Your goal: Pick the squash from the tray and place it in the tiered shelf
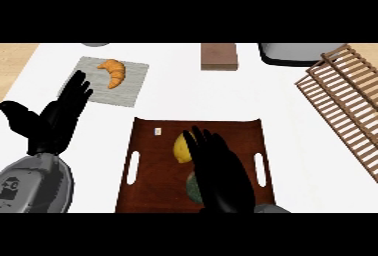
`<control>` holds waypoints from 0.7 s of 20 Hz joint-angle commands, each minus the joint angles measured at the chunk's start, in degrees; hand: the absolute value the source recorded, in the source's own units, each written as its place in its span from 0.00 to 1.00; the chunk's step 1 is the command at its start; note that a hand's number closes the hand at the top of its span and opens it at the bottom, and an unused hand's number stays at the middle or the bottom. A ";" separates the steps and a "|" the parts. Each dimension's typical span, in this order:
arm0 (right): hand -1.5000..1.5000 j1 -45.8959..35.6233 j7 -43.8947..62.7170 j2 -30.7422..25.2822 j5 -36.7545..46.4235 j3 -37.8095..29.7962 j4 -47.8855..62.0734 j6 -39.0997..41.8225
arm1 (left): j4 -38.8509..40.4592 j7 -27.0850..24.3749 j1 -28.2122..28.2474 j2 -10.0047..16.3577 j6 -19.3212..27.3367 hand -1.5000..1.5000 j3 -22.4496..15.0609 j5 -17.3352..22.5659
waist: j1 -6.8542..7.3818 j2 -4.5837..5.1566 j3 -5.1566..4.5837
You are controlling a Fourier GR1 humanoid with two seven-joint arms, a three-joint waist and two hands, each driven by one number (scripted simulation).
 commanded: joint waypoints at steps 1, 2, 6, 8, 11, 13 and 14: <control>0.00 -1.89 11.67 5.69 3.16 2.91 6.72 5.01 | -3.31 1.09 1.62 0.60 -0.46 0.50 0.12 0.24 | 0.35 -0.09 0.08; 0.00 -2.00 12.78 5.41 3.34 2.77 5.57 6.73 | 0.67 -0.08 -0.82 1.05 -1.18 0.50 1.47 0.41 | -0.60 0.05 0.05; 0.00 -2.01 13.27 7.33 4.96 2.78 7.87 8.40 | 1.39 -1.49 0.00 -1.17 -0.30 0.50 0.61 -0.53 | -0.81 0.08 0.08; 0.00 -2.40 14.17 9.16 5.78 2.84 8.42 9.31 | 1.13 1.07 -1.67 0.22 -1.11 0.50 1.90 0.65 | -0.80 0.05 0.10; 0.00 2.44 15.14 8.11 7.39 6.18 6.28 9.99 | 1.66 -0.26 -1.94 -1.44 1.14 0.50 0.64 -1.95 | -1.50 -0.05 0.10; 0.00 2.43 13.65 8.88 7.91 4.77 9.15 10.32 | 0.95 -3.15 1.99 -0.17 -1.53 0.50 1.79 -0.95 | -0.66 0.01 0.09; 0.00 3.53 12.27 8.87 8.98 5.10 9.32 9.51 | 2.18 -2.19 -0.29 -0.50 -1.64 0.50 1.96 -0.67 | -0.91 0.09 0.12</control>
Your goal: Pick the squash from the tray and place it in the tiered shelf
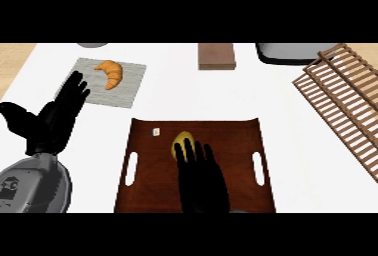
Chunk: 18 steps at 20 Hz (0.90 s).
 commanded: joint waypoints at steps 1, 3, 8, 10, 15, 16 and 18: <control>0.00 -0.05 9.15 2.21 0.54 -2.73 1.00 6.19 | 0.10 0.83 -1.03 0.09 -0.56 0.50 0.29 -0.22 | 0.04 0.08 0.04; 0.00 3.76 9.98 2.11 3.91 1.77 -0.30 5.42 | -2.26 3.35 -0.73 0.31 0.50 0.50 1.22 0.45 | 0.09 -0.09 0.06; 0.00 5.35 3.48 1.50 5.79 -3.06 2.83 4.34 | 0.03 1.00 -0.09 -0.48 -1.45 0.50 1.42 0.24 | 0.16 0.13 0.06; 0.00 8.34 4.92 3.49 8.46 0.19 1.99 2.19 | -1.96 0.95 1.32 1.13 -3.67 0.50 2.91 1.63 | 0.24 0.06 0.06; 0.00 5.95 2.20 4.54 7.98 -1.58 9.10 0.29 | -2.44 1.09 1.86 -1.52 -1.60 0.50 1.53 -0.74 | 0.62 0.17 0.07; 0.00 7.72 4.49 4.56 9.71 1.76 6.34 -0.45 | 1.95 2.71 -4.43 0.09 -2.08 0.50 3.59 -0.25 | 0.11 0.19 0.06; 0.00 5.86 3.13 4.57 8.13 1.20 10.39 -1.47 | -1.20 4.34 -2.65 -0.22 -1.95 0.50 2.85 -0.68 | 0.50 0.18 0.07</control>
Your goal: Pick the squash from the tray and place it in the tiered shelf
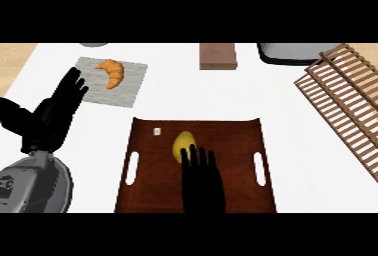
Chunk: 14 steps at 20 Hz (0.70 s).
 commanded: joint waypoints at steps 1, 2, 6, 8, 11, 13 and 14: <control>0.00 -0.70 3.21 1.12 0.35 -3.21 3.43 -0.86 | -1.98 -1.13 2.17 -1.53 0.40 0.50 -1.09 -1.93 | 0.09 0.01 0.01; 0.00 -2.53 3.18 1.13 -1.35 -2.64 5.79 -1.27 | 2.29 1.37 -2.66 -0.74 0.40 0.50 0.60 -1.22 | 0.00 0.10 0.01; 0.00 -2.29 4.70 1.15 -1.90 -1.90 5.20 -0.75 | -0.78 1.86 -1.10 -2.64 1.38 0.50 -0.74 -2.88 | 0.09 0.02 0.02; 0.00 2.52 -1.26 1.02 2.15 -4.88 6.83 -1.74 | -3.32 -0.07 3.17 -2.15 0.01 0.50 0.63 -1.97 | 0.03 -0.04 0.02; 0.00 -0.81 -0.52 1.16 -1.35 -1.98 12.12 -6.04 | -2.76 2.84 -0.22 -2.42 0.22 0.50 0.59 -2.97 | 0.20 0.04 0.02; 1.00 -1.41 1.43 1.16 -4.50 1.91 13.92 -8.96 | -0.78 -1.25 1.59 -2.72 -1.91 0.50 0.91 -2.81 | 0.39 0.08 0.02; 1.00 -3.16 -3.45 1.16 -4.78 -5.46 14.61 -3.46 | 0.16 -0.97 1.31 -2.56 -2.29 0.50 1.54 -2.30 | 0.19 0.09 0.01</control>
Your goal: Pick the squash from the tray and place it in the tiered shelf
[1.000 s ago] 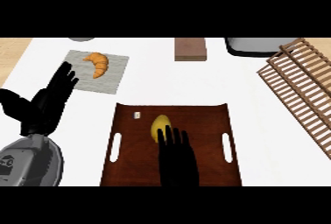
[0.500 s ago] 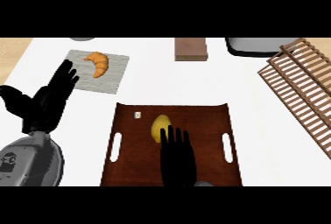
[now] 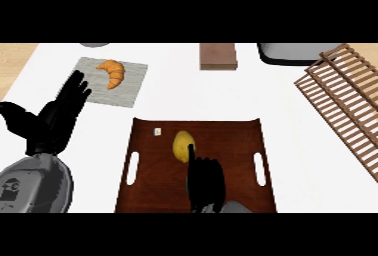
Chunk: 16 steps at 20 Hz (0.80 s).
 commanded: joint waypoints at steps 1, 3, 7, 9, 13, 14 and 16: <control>1.00 1.43 -3.07 0.45 1.01 -2.03 5.85 -0.09 | -0.38 -0.55 -0.23 -0.17 -0.68 0.50 0.59 -0.76 | -0.13 0.21 0.02; 1.00 0.65 -3.34 0.46 4.98 1.86 5.18 -1.85 | 1.23 -2.46 0.65 -1.71 -0.53 0.50 0.31 -1.35 | -0.09 0.20 0.01; 1.00 -1.55 -6.73 0.45 7.19 -1.04 5.90 -1.81 | 2.78 -2.80 0.77 -0.70 -2.66 0.50 2.31 -0.64 | -0.14 0.20 0.01; 1.00 0.66 -5.63 0.45 8.42 4.33 7.11 -8.85 | 2.48 0.28 -3.18 -2.73 0.83 0.50 0.85 -2.64 | -0.15 0.22 0.02; 1.00 11.78 -10.96 -10.67 7.18 7.21 -13.70 -2.75 | -0.16 1.18 -1.12 -1.73 0.12 0.50 1.12 -2.25 | -0.94 -0.06 0.02; 1.00 13.06 -12.63 -9.34 8.37 9.18 -10.78 -5.69 | 0.71 -1.56 0.25 -1.81 -1.47 0.50 1.54 -1.55 | -0.60 0.07 0.01; 1.00 19.00 -12.90 -14.93 9.33 11.91 -19.32 -7.70 | 0.62 -1.15 1.33 -0.89 -1.69 0.50 2.83 -1.01 | -0.85 -0.03 0.01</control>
